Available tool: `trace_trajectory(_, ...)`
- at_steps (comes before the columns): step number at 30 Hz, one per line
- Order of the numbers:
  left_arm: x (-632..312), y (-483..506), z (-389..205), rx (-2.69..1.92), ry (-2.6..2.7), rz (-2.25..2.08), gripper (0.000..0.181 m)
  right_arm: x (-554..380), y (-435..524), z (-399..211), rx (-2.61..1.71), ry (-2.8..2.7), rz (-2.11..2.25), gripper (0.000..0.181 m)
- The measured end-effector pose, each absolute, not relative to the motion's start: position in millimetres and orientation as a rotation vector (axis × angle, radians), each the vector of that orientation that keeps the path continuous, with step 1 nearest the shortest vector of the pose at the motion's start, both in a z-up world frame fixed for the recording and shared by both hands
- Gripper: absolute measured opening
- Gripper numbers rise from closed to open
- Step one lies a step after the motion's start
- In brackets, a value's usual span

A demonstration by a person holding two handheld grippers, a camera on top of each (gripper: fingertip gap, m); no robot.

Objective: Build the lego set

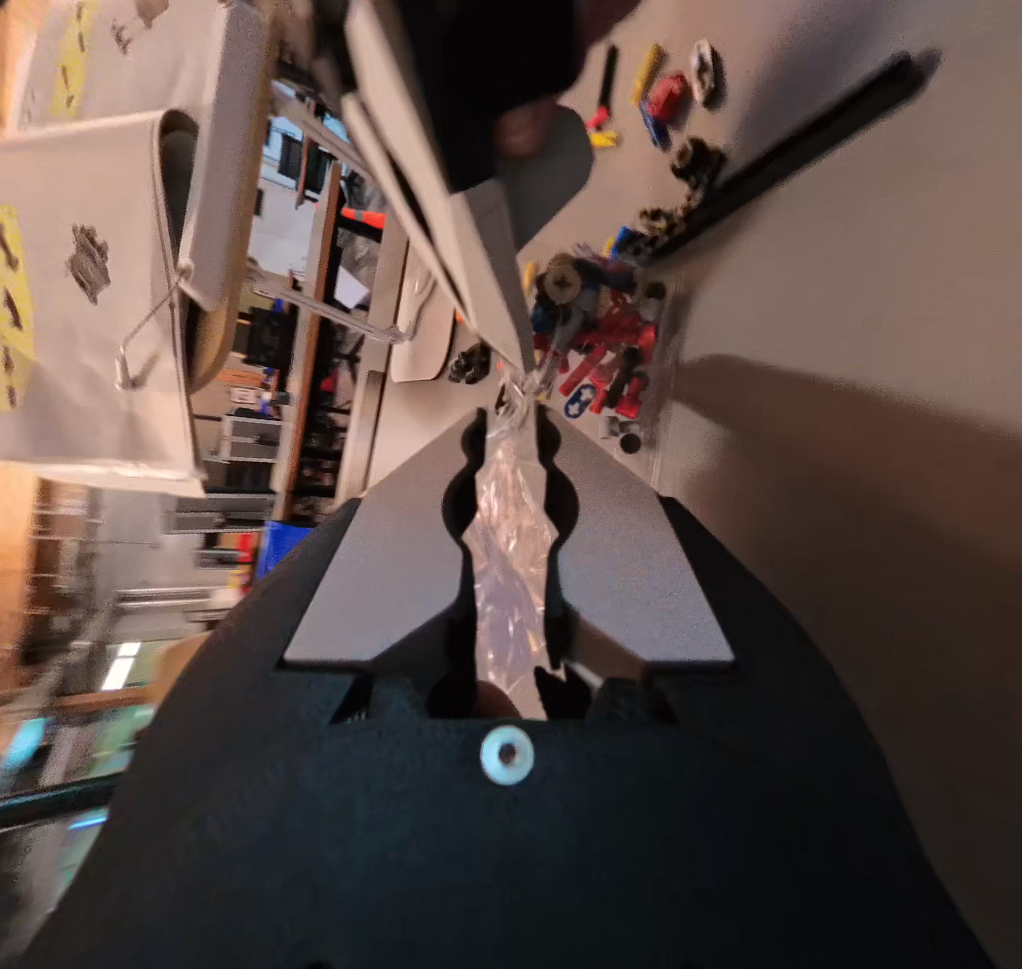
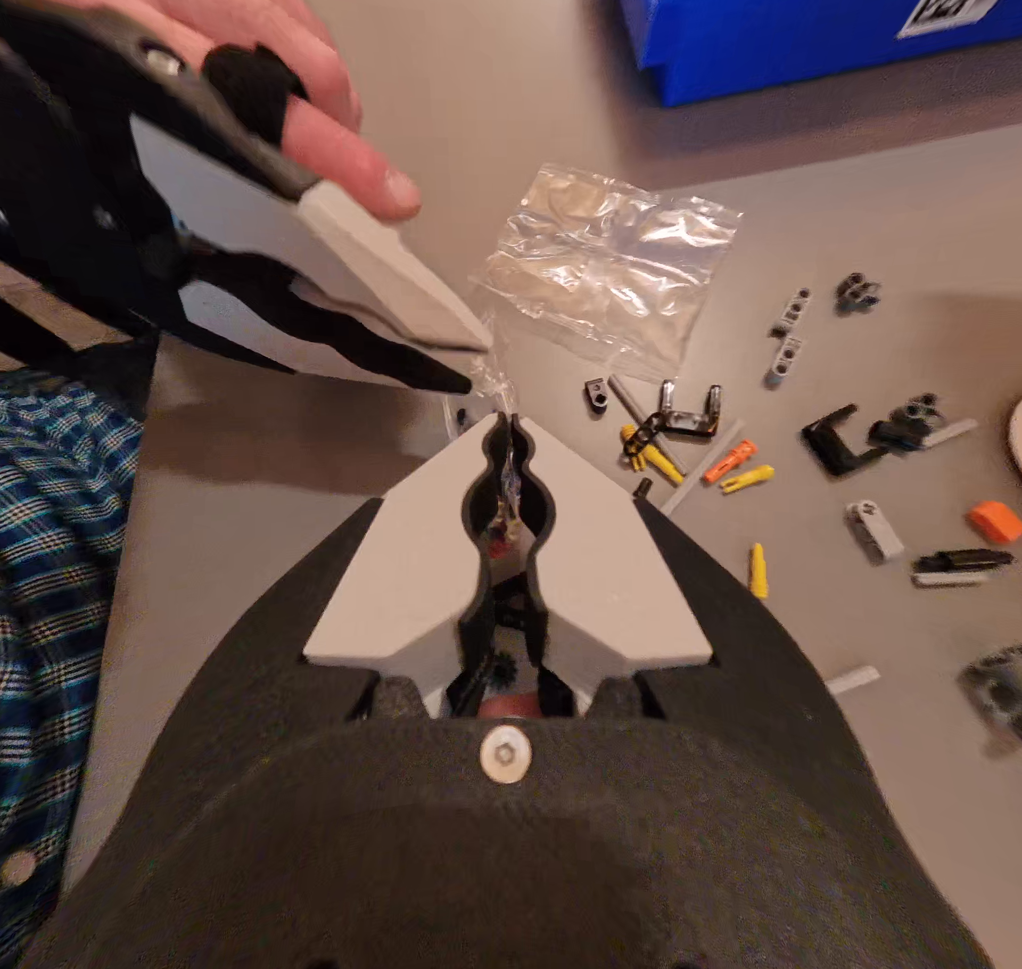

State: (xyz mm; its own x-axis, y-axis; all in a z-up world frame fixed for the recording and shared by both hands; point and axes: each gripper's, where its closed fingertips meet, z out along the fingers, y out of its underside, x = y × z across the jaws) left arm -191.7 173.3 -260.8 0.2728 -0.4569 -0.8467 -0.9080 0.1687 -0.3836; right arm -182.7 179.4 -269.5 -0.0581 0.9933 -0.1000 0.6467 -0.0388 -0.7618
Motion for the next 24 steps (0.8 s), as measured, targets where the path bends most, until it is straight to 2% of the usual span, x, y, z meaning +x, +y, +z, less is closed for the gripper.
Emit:
trace_trajectory(3, -196.9, 173.9, -243.5, -1.570, 1.188, 0.269, 0.036, -176.4, 179.1, -257.9, -1.674, -1.705, 0.958, 0.000)
trace_trajectory(4, -195.3, 173.5, -240.8, -1.617, 1.160, 0.164, 0.038, -173.4, 177.2, -255.6, -1.644, -1.719, 0.954, 0.000)
trace_trajectory(6, -191.5, 174.2, -242.6, -1.701, 1.164, 0.024, 0.035, -170.2, 176.2, -251.2, -1.623, -1.712, 0.962, 0.000)
trace_trajectory(11, -182.3, 175.7, -248.2, -1.739, 1.194, -0.182, 0.000, -168.0, 171.3, -239.0, -1.590, -1.655, 1.087, 0.000)
trace_trajectory(19, -178.4, 178.9, -234.4, -1.812, 0.948, -0.526, 0.000, -161.0, 191.2, -209.2, -1.596, -1.271, 1.438, 0.000)
trace_trajectory(24, -172.8, 173.7, -242.8, -1.831, 0.978, -0.526, 0.000, -156.0, 186.6, -202.7, -1.499, -1.447, 1.206, 0.021)
